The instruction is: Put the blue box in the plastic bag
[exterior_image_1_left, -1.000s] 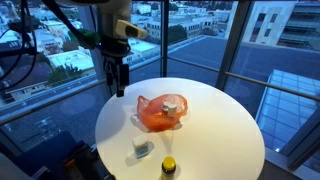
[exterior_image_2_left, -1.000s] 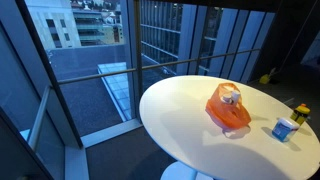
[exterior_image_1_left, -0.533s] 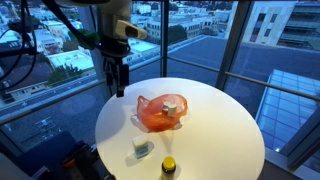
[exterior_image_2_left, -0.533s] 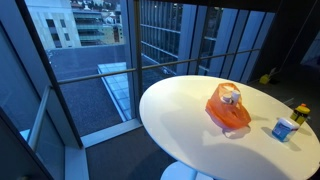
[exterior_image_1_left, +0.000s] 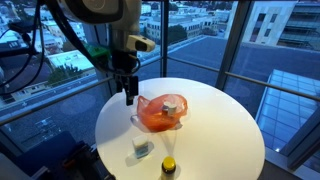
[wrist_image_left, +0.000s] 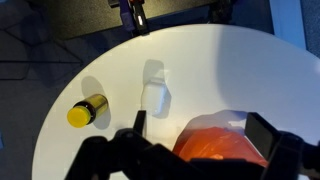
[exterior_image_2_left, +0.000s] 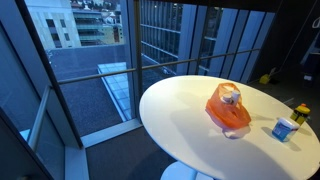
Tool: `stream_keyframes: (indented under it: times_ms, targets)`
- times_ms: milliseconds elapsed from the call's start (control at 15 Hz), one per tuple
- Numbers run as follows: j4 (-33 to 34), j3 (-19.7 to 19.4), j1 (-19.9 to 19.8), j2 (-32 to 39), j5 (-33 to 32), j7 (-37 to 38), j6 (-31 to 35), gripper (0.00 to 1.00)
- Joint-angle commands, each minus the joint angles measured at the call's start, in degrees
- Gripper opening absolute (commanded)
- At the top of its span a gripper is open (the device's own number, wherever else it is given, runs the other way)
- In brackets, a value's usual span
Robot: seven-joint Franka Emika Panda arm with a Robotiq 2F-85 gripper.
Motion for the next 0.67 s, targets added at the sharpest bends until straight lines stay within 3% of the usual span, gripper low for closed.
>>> stream_keyframes:
  times_ms: [0, 600]
  targets:
    - [-2.8, -0.6, -1.1, 1.1, -1.1, 2.2, 5.6, 1.00]
    - [-12.9, -0.1, -6.4, 4.7, -7.3, 14.0, 23.3, 1.00]
